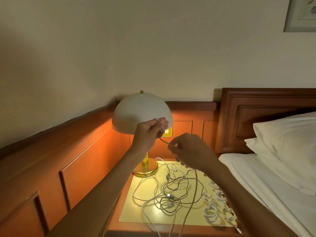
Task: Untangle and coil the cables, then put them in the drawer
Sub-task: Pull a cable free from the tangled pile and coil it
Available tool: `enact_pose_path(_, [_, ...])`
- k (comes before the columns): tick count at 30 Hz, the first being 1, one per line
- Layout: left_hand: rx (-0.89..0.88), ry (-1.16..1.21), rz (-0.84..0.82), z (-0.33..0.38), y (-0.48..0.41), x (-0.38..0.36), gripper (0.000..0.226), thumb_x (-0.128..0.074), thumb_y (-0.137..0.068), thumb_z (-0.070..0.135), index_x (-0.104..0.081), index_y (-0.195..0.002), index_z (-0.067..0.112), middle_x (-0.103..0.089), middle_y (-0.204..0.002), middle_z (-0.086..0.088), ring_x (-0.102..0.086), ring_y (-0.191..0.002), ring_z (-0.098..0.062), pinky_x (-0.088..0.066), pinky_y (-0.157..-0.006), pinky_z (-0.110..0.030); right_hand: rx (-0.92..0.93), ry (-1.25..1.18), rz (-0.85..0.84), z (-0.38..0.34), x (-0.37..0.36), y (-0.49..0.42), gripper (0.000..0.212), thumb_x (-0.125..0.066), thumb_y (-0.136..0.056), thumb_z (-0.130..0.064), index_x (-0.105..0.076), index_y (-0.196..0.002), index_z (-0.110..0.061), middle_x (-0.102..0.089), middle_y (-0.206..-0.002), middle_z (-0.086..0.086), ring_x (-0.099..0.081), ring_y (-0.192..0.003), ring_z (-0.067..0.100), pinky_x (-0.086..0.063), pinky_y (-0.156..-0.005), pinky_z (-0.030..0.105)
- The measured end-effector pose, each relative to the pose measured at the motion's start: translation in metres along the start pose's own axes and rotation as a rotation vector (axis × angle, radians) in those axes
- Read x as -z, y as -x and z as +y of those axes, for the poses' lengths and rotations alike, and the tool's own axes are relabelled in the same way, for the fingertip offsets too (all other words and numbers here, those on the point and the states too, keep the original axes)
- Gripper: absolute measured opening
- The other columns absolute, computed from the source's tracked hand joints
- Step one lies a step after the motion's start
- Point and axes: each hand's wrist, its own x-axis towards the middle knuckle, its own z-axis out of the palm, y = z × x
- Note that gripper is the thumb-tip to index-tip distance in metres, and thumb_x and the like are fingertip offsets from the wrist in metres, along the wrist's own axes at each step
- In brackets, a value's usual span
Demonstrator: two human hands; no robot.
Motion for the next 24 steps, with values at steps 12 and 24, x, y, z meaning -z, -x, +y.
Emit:
enact_pose_path(12, [0.33, 0.158, -0.824, 0.016, 0.025, 0.03, 0.036, -0.035, -0.102, 0.017, -0.067, -0.107, 0.001, -0.07, -0.09, -0.011, -0.069, -0.085, -0.023, -0.054, -0.084, -0.033, 0.29, -0.3, -0.235, -0.004, 0.073, -0.04, 0.023, -0.085, -0.073, -0.025, -0.078, -0.088, -0.008, -0.076, -0.076, 0.002, -0.066, -0.063, 0.012, -0.047, -0.059, 0.018])
enact_pose_path(24, [0.522, 0.908, -0.372, 0.015, 0.03, 0.031, 0.026, -0.055, -0.091, 0.011, -0.068, -0.107, -0.006, -0.07, -0.099, -0.012, -0.071, -0.086, -0.02, -0.059, -0.086, -0.039, -0.198, -1.068, 0.001, 0.015, -0.021, -0.011, 0.016, -0.067, -0.092, -0.023, -0.075, -0.088, -0.01, -0.062, -0.069, 0.002, -0.039, -0.045, 0.009, -0.028, -0.04, 0.02])
